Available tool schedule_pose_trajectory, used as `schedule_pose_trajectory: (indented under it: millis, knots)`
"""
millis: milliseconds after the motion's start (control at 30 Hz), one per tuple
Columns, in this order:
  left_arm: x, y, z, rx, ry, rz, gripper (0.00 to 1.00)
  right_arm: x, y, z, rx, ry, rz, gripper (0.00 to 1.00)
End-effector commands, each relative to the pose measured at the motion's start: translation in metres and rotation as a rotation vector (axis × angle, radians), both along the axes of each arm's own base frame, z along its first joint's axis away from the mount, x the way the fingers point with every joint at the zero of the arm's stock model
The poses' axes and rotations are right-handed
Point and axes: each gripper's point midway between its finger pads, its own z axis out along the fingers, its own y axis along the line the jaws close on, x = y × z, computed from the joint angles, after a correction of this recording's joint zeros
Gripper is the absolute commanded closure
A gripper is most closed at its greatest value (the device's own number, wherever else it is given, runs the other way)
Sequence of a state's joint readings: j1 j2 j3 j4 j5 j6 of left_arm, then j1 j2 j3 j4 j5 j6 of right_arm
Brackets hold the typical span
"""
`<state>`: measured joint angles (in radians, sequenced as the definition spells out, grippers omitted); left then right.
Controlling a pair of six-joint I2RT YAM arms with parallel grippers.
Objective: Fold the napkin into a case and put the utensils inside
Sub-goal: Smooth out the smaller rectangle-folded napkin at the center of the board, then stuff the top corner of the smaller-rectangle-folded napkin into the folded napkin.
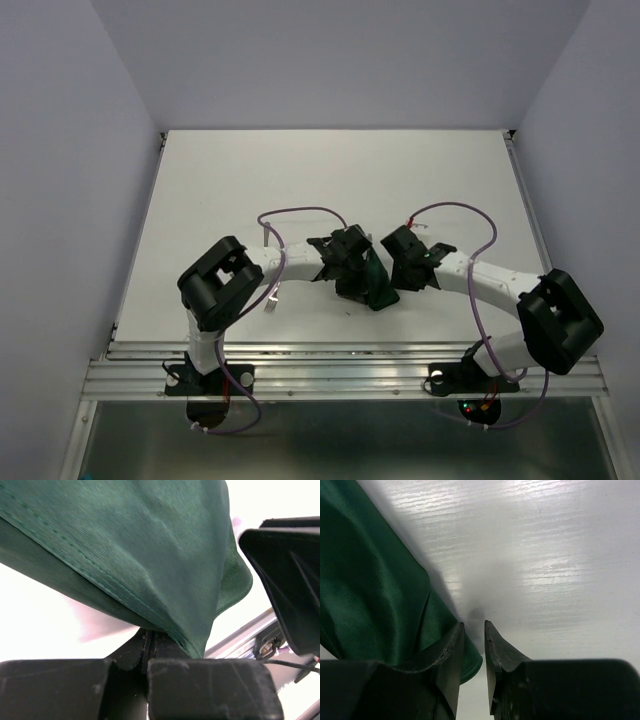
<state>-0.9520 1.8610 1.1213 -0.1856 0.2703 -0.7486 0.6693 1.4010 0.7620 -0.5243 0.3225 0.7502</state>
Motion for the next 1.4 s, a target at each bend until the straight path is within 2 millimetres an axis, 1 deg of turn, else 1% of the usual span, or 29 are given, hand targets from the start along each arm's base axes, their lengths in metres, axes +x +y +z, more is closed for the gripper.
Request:
schedule_pose_trajectory:
  millis: [0, 100, 167, 267, 367, 400, 500, 533, 567, 600, 633, 700, 733, 767, 800, 867, 933, 1000, 1033, 1067, 1100, 1133, 1167, 1200, 1233, 1267, 1300, 1333, 1367]
  knots:
    - [-0.008, -0.002, 0.021, -0.038, -0.012, -0.025, 1.00, -0.003, -0.002, -0.008, -0.015, 0.009, -0.005, 0.71]
    - [-0.007, -0.007, 0.021, -0.049, -0.007, -0.029, 1.00, -0.007, -0.001, -0.016, -0.014, 0.032, 0.008, 0.71]
    - [-0.008, -0.013, 0.022, -0.058, -0.003, -0.036, 1.00, -0.008, 0.004, -0.017, 0.013, 0.037, 0.021, 0.71]
    - [-0.009, -0.019, 0.021, -0.060, -0.003, -0.043, 1.00, -0.008, 0.010, -0.012, 0.053, 0.024, 0.032, 0.71]
    - [-0.009, -0.018, 0.018, -0.047, -0.005, -0.045, 1.00, -0.006, 0.002, -0.007, 0.024, 0.003, 0.011, 0.71]
    - [-0.008, -0.015, 0.017, -0.031, -0.013, -0.039, 1.00, -0.005, 0.000, -0.004, 0.018, -0.012, 0.005, 0.70]
    - [-0.008, -0.005, 0.025, -0.010, -0.045, -0.044, 1.00, -0.003, -0.009, 0.004, -0.017, -0.037, -0.007, 0.69]
    - [-0.006, -0.002, 0.033, -0.013, -0.070, -0.043, 1.00, -0.001, -0.012, 0.009, -0.018, -0.048, -0.017, 0.68]
    - [-0.007, 0.006, 0.037, 0.001, -0.089, -0.051, 1.00, 0.001, -0.013, 0.017, -0.017, -0.069, -0.018, 0.68]
    - [-0.009, 0.010, 0.034, 0.016, -0.085, -0.060, 1.00, 0.004, -0.015, 0.023, -0.016, -0.082, -0.030, 0.68]
    - [-0.007, 0.015, 0.040, 0.020, -0.106, -0.058, 0.99, 0.005, -0.017, 0.029, -0.020, -0.096, -0.034, 0.67]
    - [-0.011, 0.029, 0.037, 0.058, -0.105, -0.064, 0.98, 0.011, -0.014, 0.041, -0.008, -0.124, -0.031, 0.66]
    - [-0.011, 0.033, 0.040, 0.059, -0.117, -0.070, 0.98, 0.014, -0.013, 0.046, -0.007, -0.133, -0.024, 0.66]
    - [-0.011, 0.041, 0.037, 0.076, -0.112, -0.066, 0.98, 0.015, -0.012, 0.048, -0.007, -0.133, -0.020, 0.66]
    - [-0.011, 0.044, 0.037, 0.081, -0.115, -0.066, 0.98, 0.021, -0.008, 0.057, 0.000, -0.151, -0.011, 0.66]
    - [-0.008, 0.052, 0.040, 0.084, -0.125, -0.057, 0.98, 0.026, -0.002, 0.064, 0.005, -0.156, 0.015, 0.66]
    - [-0.006, 0.061, 0.041, 0.086, -0.130, -0.042, 0.98, 0.037, 0.012, 0.075, 0.032, -0.170, 0.049, 0.66]
    - [0.006, 0.076, 0.039, 0.090, -0.124, 0.008, 0.98, 0.045, 0.024, 0.079, 0.029, -0.176, 0.084, 0.66]
    - [0.011, 0.082, 0.044, 0.080, -0.131, 0.029, 0.99, 0.052, 0.039, 0.093, 0.050, -0.210, 0.109, 0.66]
    - [0.018, 0.090, 0.045, 0.080, -0.133, 0.059, 0.99, 0.057, 0.044, 0.097, 0.040, -0.225, 0.116, 0.66]
    - [0.034, 0.108, 0.043, 0.084, -0.128, 0.128, 0.99, 0.061, 0.050, 0.100, 0.028, -0.234, 0.137, 0.66]
    - [0.042, 0.116, 0.051, 0.060, -0.138, 0.162, 0.99, 0.065, 0.060, 0.094, 0.004, -0.227, 0.157, 0.66]
    - [0.049, 0.126, 0.052, 0.056, -0.137, 0.199, 0.99, 0.073, 0.071, 0.104, 0.012, -0.254, 0.168, 0.66]
    - [0.057, 0.135, 0.054, 0.052, -0.139, 0.240, 0.99, 0.077, 0.077, 0.104, 0.004, -0.257, 0.181, 0.66]
    - [0.072, 0.152, 0.060, 0.042, -0.147, 0.307, 0.99, 0.084, 0.081, 0.092, -0.032, -0.240, 0.198, 0.65]
    - [0.083, 0.165, 0.064, 0.034, -0.149, 0.369, 0.99, 0.090, 0.093, 0.099, -0.033, -0.260, 0.224, 0.64]
    - [0.088, 0.171, 0.065, 0.031, -0.148, 0.399, 0.99, 0.093, 0.100, 0.097, -0.040, -0.258, 0.243, 0.62]
    - [0.091, 0.175, 0.066, 0.024, -0.146, 0.421, 0.99, 0.098, 0.104, 0.084, -0.068, -0.239, 0.249, 0.59]
    - [0.094, 0.176, 0.067, 0.015, -0.145, 0.435, 0.99, 0.100, 0.110, 0.082, -0.079, -0.241, 0.267, 0.57]
